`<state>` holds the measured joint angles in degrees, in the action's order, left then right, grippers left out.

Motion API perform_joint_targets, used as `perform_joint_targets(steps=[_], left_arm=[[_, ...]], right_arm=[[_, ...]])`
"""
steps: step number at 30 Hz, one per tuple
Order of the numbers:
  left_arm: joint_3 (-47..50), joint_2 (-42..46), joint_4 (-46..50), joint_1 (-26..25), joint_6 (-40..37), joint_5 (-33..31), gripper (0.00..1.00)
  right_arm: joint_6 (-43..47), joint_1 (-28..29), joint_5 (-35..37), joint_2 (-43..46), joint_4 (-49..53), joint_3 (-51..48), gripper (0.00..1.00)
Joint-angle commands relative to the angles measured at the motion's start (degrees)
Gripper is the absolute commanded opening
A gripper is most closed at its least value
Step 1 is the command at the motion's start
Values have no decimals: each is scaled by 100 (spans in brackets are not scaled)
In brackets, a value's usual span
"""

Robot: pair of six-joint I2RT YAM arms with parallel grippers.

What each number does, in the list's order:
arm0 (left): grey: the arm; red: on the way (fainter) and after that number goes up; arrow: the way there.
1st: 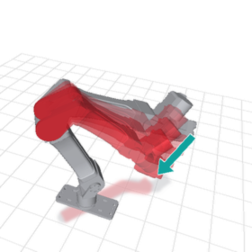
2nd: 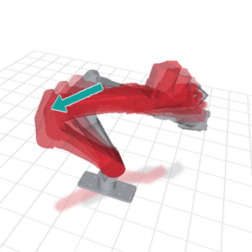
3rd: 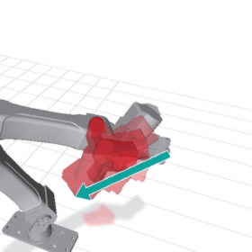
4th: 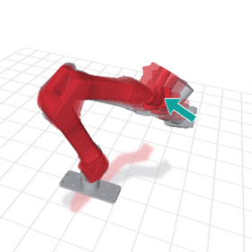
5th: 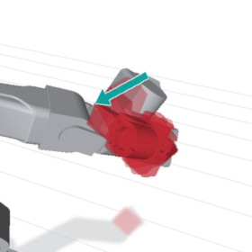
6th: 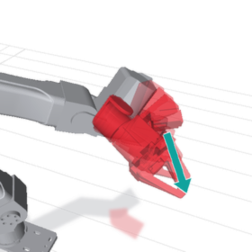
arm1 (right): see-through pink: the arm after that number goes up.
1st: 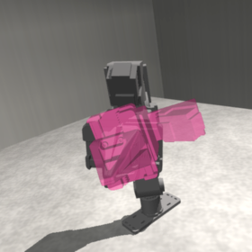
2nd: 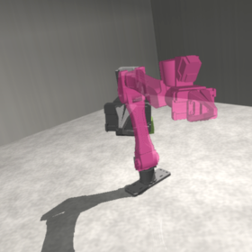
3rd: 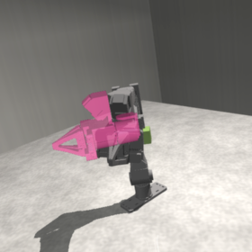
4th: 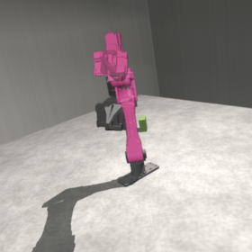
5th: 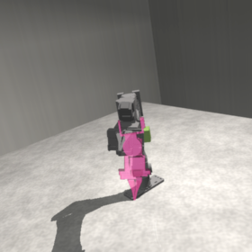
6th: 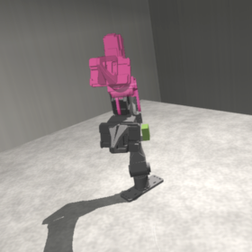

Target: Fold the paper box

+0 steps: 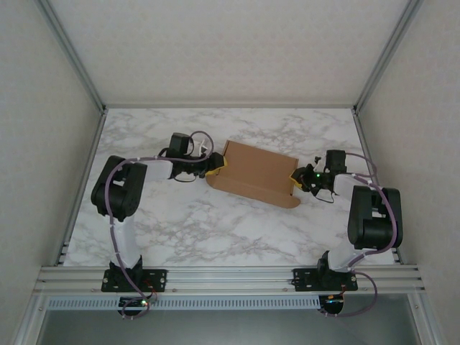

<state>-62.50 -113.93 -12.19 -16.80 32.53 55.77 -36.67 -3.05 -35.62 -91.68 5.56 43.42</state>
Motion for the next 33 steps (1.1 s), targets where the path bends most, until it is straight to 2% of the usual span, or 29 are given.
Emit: perform_joint_targets(steps=[1, 4, 9, 13, 17, 26, 33], left_arm=[[-174, -254, -72, -70, -167, 191, 74], [-124, -326, -238, -80, -53, 242, 73], [-259, -362, 439, 46, -490, -202, 74], [-106, -215, 367, 294, -415, -360, 74], [-238, -177, 582, 326, -507, -484, 74], [-489, -466, 764, -111, -657, -423, 75], [-422, -589, 225, -254, -241, -110, 77]], right_arm=[[82, -20, 468, -78, 607, -202, 22], [100, -23, 440, -87, 615, -186, 22], [177, -25, 693, -97, 774, -150, 22], [169, -41, 843, -5, 838, -189, 19], [159, -68, 881, 36, 849, -206, 18], [124, -65, 602, -64, 682, -233, 19], [74, -72, 346, -95, 529, -227, 20]])
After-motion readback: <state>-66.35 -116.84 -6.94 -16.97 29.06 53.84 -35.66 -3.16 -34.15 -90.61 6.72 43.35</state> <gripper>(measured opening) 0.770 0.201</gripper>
